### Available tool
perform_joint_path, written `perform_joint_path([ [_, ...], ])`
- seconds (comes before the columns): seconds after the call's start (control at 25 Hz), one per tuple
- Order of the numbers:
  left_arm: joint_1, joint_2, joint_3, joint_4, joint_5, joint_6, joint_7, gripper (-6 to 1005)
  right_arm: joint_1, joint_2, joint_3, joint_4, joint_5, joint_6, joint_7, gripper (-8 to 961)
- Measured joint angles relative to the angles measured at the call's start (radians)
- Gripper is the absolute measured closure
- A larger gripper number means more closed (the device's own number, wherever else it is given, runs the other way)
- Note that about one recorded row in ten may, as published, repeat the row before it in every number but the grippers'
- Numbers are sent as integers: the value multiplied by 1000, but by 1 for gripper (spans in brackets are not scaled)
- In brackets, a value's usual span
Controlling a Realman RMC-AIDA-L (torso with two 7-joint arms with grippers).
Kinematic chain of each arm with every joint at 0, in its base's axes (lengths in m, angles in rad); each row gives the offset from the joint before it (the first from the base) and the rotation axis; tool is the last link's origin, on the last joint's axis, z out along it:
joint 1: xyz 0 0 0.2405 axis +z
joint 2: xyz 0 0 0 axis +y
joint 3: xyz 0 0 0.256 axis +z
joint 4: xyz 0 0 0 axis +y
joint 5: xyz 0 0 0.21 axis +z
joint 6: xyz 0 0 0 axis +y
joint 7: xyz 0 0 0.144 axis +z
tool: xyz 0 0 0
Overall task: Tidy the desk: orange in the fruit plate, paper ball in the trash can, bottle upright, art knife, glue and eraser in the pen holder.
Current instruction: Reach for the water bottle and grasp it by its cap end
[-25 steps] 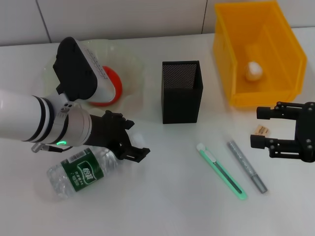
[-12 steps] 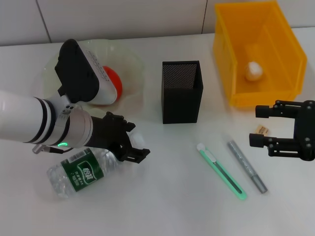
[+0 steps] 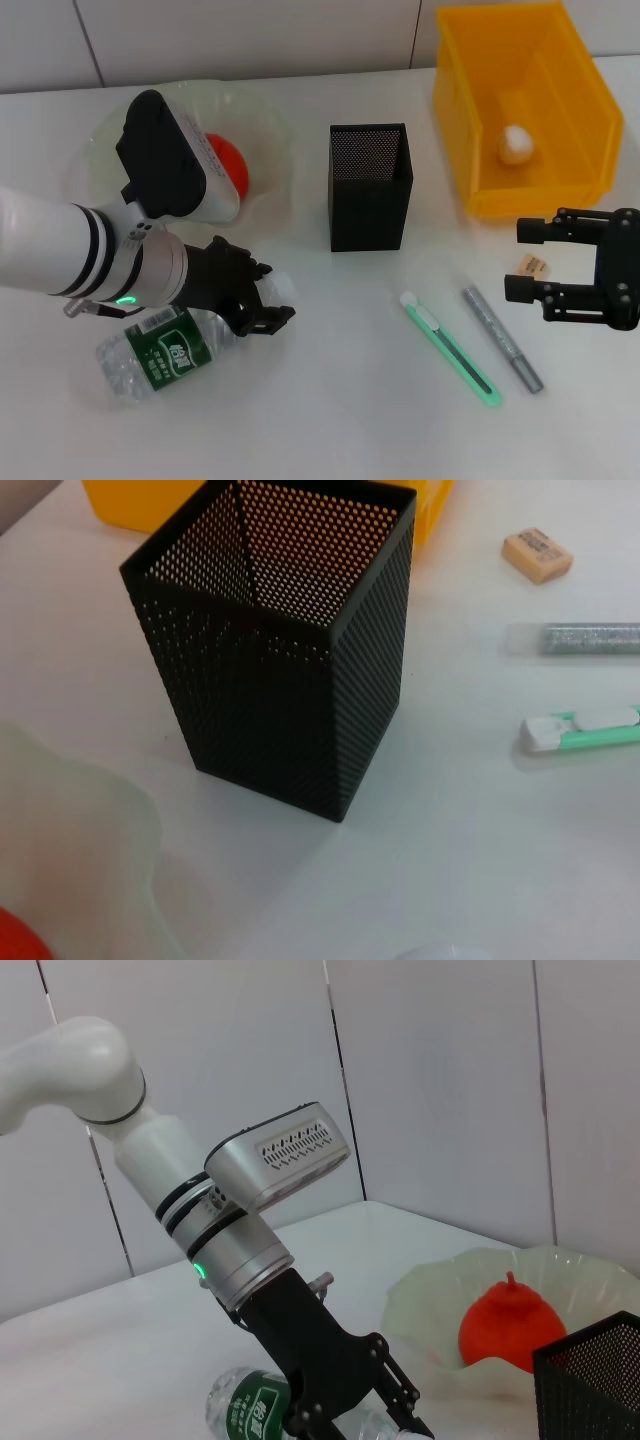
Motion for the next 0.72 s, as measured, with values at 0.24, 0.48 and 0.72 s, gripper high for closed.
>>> perform_joint_path([
  [0.24, -2, 0, 0, -5, 0, 0, 0, 426, 1, 0, 0, 2, 0, 0, 0, 243],
  [0.48, -7, 0, 1, -5, 0, -6, -11, 427, 3, 0, 0, 7, 0, 0, 0, 243],
  [0.72, -10, 0, 3, -5, 0, -9, -12, 501, 3, 0, 0, 7, 0, 0, 0, 243],
])
